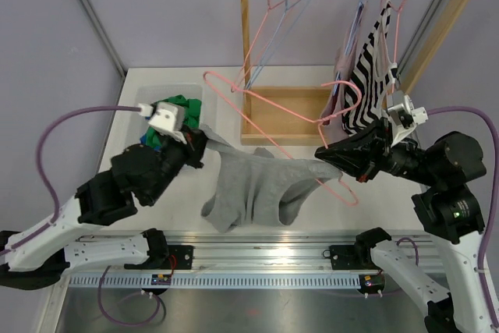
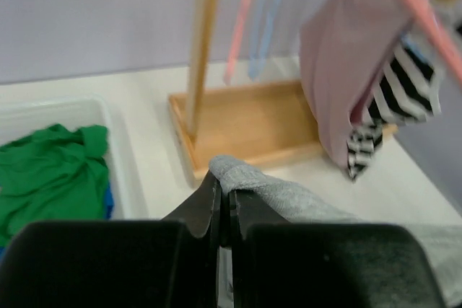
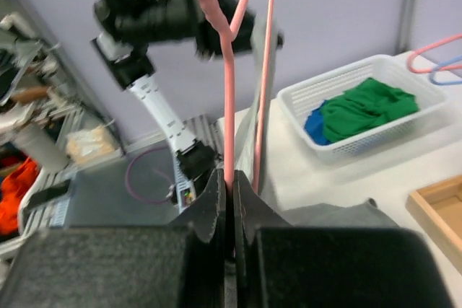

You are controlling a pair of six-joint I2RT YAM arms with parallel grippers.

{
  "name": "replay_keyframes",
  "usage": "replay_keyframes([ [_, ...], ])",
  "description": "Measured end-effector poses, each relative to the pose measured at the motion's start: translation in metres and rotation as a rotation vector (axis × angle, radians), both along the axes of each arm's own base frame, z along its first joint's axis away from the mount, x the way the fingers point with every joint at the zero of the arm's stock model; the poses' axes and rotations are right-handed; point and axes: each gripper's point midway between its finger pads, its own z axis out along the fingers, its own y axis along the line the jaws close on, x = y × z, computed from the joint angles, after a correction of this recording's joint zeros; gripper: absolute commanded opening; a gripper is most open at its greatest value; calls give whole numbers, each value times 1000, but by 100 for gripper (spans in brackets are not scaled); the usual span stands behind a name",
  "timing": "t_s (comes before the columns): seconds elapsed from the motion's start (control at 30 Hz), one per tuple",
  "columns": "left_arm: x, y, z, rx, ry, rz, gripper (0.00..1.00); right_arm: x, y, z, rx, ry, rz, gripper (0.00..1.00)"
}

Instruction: Remove the tank top from the hanger

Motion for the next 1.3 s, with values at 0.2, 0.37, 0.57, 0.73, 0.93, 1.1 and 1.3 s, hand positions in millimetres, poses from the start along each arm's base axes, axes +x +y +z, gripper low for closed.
replay_keyframes([
  [0.2,-35,-87,-113,134,124,-432,0,52,1,-14,154,-9,-169,0],
  [0.37,-56,-118,-183,206,285,-580,0,93,-4,-11,296,-38,-295,0],
  [0.57,-45,-110,-230,282,426,-448,0,107,-43,24,480,-144,-529,0],
  [0.73,-42,-100,-253,324,494,-371,0,104,-67,38,485,-139,-663,0],
  [0.93,-33,-65,-264,395,536,-197,46,118,-79,43,307,8,-798,0],
  [1.1,-28,-49,-246,407,522,-126,93,134,-84,-1,134,169,-881,0],
  [1.3,-24,-33,-213,380,482,-66,99,166,-81,-31,-61,319,-942,0],
])
